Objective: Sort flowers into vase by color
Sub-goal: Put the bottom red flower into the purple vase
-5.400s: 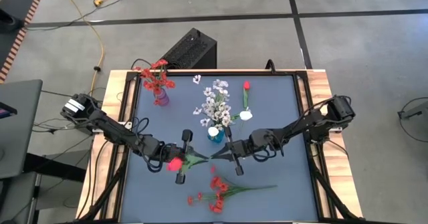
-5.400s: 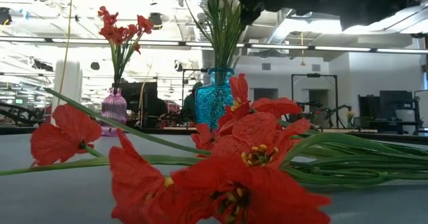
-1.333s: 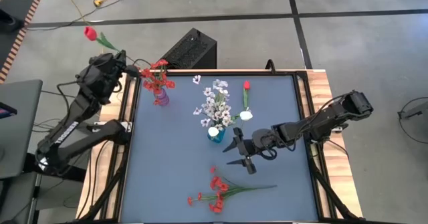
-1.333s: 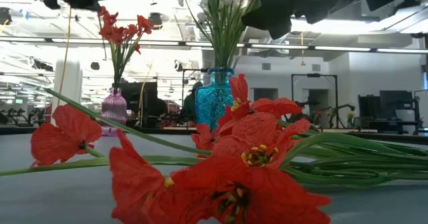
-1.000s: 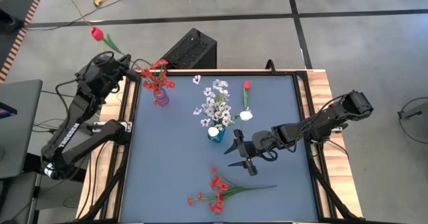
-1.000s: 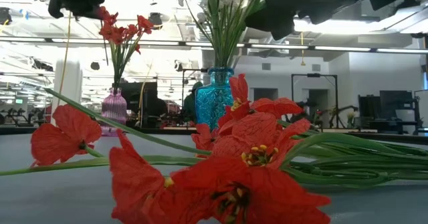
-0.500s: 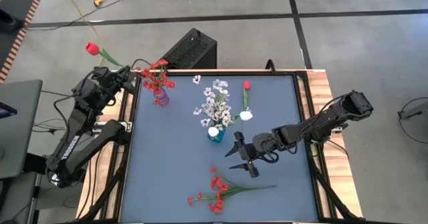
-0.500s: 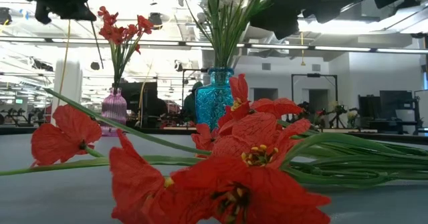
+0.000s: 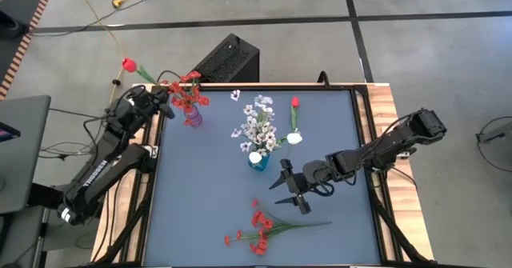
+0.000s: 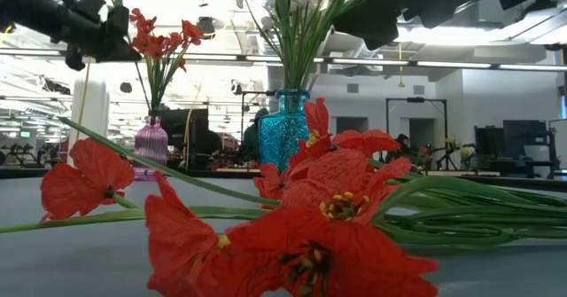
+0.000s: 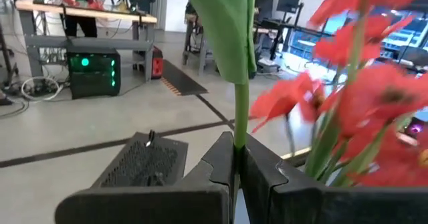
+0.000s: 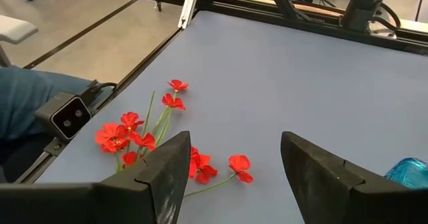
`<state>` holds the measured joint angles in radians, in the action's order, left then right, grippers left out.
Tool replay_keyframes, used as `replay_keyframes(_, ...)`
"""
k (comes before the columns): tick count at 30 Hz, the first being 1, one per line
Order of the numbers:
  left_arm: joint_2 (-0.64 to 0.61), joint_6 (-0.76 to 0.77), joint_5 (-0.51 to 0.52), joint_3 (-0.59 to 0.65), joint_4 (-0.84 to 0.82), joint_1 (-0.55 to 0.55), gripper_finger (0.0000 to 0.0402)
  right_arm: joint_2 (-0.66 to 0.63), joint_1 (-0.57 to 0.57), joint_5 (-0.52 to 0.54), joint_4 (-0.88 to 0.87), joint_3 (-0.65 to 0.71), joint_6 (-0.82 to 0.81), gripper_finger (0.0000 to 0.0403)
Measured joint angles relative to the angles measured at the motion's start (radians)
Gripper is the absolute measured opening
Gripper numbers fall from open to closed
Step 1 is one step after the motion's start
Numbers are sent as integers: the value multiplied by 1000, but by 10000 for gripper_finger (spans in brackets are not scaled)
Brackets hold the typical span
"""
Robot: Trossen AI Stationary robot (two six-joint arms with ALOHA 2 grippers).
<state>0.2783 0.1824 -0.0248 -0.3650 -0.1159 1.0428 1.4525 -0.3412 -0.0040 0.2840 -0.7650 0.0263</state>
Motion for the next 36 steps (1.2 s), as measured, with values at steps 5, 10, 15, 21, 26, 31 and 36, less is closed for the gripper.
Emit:
replay_keyframes(5, 0, 1, 6, 30, 26, 0, 0, 0, 4, 0, 0, 0, 2, 258)
replay_keyframes(10, 0, 5, -16, 44, 55, 0, 0, 0, 10, 1, 0, 0, 1, 258)
replay_keyframes(15, 0, -8, -11, 34, 64, 0, 0, 0, 10, 3, 0, 0, 5, 258)
replay_keyframes(21, 0, -30, -1, -32, 30, 0, 0, 0, 10, 3, 0, 0, 7, 258)
replay_keyframes(26, 0, -24, -32, -79, -69, 0, 0, 0, 11, 3, 0, 0, 18, 258)
replay_keyframes(31, 0, -12, -51, -83, -83, 0, 0, 0, 11, 2, 0, 0, 24, 258)
replay_keyframes(36, 0, -11, -53, -83, -116, 0, 0, 0, 11, 2, 0, 0, 26, 258)
